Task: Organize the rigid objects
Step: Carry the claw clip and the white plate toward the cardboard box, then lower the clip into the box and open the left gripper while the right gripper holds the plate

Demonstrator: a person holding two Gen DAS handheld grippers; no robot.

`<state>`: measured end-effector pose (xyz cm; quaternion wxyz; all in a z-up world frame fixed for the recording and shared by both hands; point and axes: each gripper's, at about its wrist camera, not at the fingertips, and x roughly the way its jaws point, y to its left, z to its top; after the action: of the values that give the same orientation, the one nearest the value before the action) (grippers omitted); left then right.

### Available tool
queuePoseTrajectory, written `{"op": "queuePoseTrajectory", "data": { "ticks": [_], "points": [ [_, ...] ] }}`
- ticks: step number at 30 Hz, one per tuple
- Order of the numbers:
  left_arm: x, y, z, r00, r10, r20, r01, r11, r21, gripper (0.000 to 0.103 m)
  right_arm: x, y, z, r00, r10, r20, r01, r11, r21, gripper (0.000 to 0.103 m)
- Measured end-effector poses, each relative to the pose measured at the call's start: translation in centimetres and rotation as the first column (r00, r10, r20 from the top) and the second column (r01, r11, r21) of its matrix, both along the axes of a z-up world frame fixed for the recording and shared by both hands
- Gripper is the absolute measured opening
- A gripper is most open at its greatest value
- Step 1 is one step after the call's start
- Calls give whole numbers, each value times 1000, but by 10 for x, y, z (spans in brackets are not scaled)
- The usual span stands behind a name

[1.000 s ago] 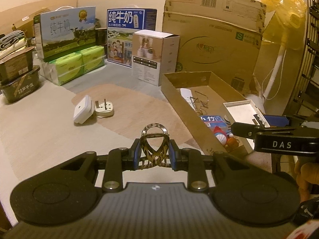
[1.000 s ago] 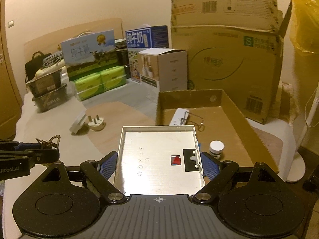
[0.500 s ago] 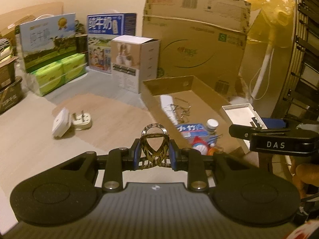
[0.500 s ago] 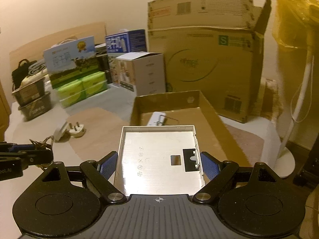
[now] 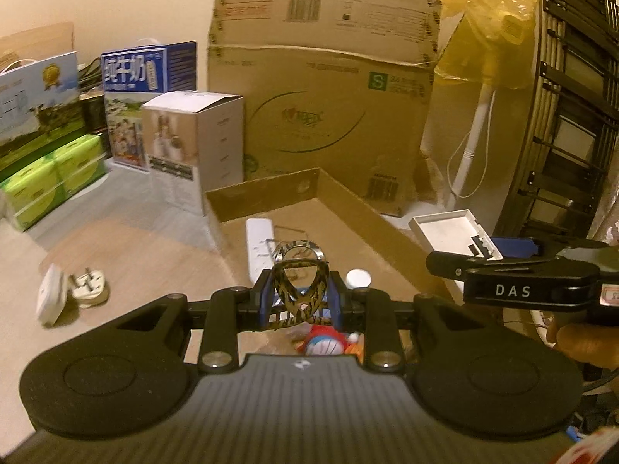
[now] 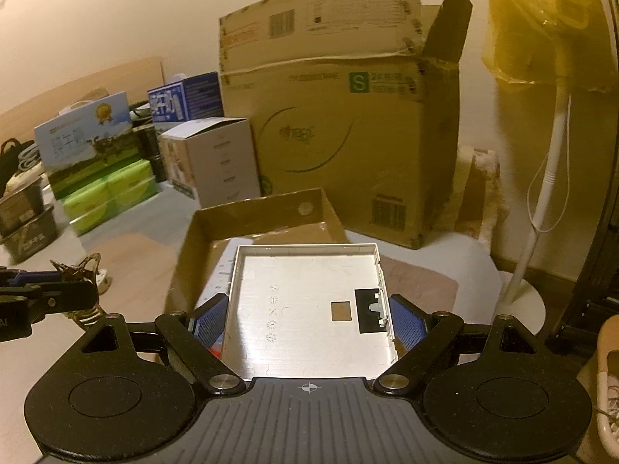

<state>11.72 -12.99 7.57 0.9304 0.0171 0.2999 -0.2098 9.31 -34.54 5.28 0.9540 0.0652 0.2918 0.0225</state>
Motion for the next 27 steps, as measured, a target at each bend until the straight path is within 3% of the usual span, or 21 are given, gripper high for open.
{"op": "queuePoseTrajectory", "data": {
  "ticks": [27],
  "points": [
    [99,-49,-40,999,-39,-28,40,999,38,26,75,-33,-29,999,7,-32,-8,1000,-16,87]
  ]
}}
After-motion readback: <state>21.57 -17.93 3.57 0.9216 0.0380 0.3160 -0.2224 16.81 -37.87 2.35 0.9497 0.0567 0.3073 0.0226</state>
